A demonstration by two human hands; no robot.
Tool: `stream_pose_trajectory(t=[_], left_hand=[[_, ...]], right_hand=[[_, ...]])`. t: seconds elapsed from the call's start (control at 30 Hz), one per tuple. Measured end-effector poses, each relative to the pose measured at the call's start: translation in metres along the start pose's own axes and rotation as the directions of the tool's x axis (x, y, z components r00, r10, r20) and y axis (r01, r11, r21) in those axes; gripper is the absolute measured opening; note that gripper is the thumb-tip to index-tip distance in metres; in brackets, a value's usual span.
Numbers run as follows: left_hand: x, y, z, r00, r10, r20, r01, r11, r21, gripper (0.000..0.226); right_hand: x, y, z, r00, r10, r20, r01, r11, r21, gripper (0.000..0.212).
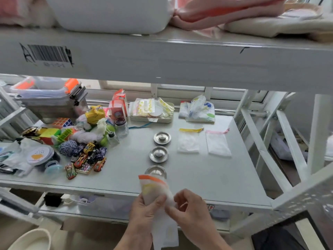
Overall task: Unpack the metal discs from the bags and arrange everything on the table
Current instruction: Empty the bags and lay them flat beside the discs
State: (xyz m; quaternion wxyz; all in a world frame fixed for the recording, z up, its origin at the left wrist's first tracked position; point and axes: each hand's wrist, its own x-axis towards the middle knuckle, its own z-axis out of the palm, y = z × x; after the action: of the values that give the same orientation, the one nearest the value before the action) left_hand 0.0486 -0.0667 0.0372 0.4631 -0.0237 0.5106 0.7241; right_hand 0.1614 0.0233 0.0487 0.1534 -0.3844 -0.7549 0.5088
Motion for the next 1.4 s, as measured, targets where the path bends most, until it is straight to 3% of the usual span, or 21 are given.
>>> stream_pose_trajectory(t=[0.13, 0.27, 0.33, 0.4, 0.43, 0.57, 0.7, 0.77, 0.9, 1.07, 1.4], left_hand=[[-0.007, 0.008, -0.018, 0.950, -0.219, 0.225, 0.265, 0.943, -0.203, 0.058], [-0.008, 0.011, -0.031, 0.937, -0.227, 0.265, 0.315, 0.876, -0.364, 0.056], [-0.012, 0.008, -0.031, 0.955, -0.202, 0.218, 0.263, 0.917, -0.301, 0.036], [-0.008, 0.001, -0.036, 0.977, -0.180, 0.111, 0.195, 0.971, -0.140, 0.037], [-0.007, 0.000, -0.038, 0.989, -0.145, 0.037, 0.147, 0.987, -0.063, 0.039], [-0.020, 0.010, -0.037, 0.997, -0.070, -0.030, 0.071, 0.996, 0.047, 0.009], [-0.028, 0.016, -0.032, 0.994, -0.046, -0.097, 0.060, 0.988, 0.141, 0.028], [-0.027, 0.020, -0.027, 0.991, -0.039, -0.132, 0.061, 0.984, 0.167, 0.030], [-0.025, 0.021, -0.027, 0.986, -0.059, -0.157, 0.083, 0.986, 0.146, 0.029], [-0.025, 0.020, -0.037, 0.973, -0.086, -0.214, 0.106, 0.991, 0.085, 0.020], [-0.024, 0.023, -0.020, 0.969, -0.095, -0.228, 0.123, 0.986, 0.110, 0.019]], right_hand=[[-0.001, 0.001, 0.005, 0.997, 0.070, -0.042, -0.055, 0.956, 0.289, 0.018], [-0.001, 0.003, 0.007, 0.970, 0.208, 0.128, -0.235, 0.653, 0.720, 0.024], [-0.002, 0.005, 0.005, 0.942, 0.245, 0.232, -0.328, 0.504, 0.799, 0.040], [-0.003, 0.005, 0.002, 0.918, 0.239, 0.315, -0.388, 0.395, 0.833, 0.042], [0.000, 0.005, -0.001, 0.913, 0.265, 0.311, -0.396, 0.389, 0.832, 0.042], [0.030, 0.011, -0.020, 0.925, 0.373, 0.073, -0.300, 0.598, 0.744, 0.034], [0.066, 0.006, -0.046, 0.967, 0.244, -0.077, -0.139, 0.753, 0.644, 0.010], [0.087, 0.015, -0.051, 0.959, 0.267, -0.092, -0.160, 0.782, 0.603, 0.006], [0.122, 0.061, -0.046, 0.899, 0.432, -0.074, -0.378, 0.849, 0.368, 0.014], [0.114, 0.071, -0.044, 0.862, 0.422, -0.283, -0.417, 0.905, 0.081, 0.029], [0.111, 0.076, -0.029, 0.841, 0.360, -0.403, -0.386, 0.922, 0.018, 0.028]])
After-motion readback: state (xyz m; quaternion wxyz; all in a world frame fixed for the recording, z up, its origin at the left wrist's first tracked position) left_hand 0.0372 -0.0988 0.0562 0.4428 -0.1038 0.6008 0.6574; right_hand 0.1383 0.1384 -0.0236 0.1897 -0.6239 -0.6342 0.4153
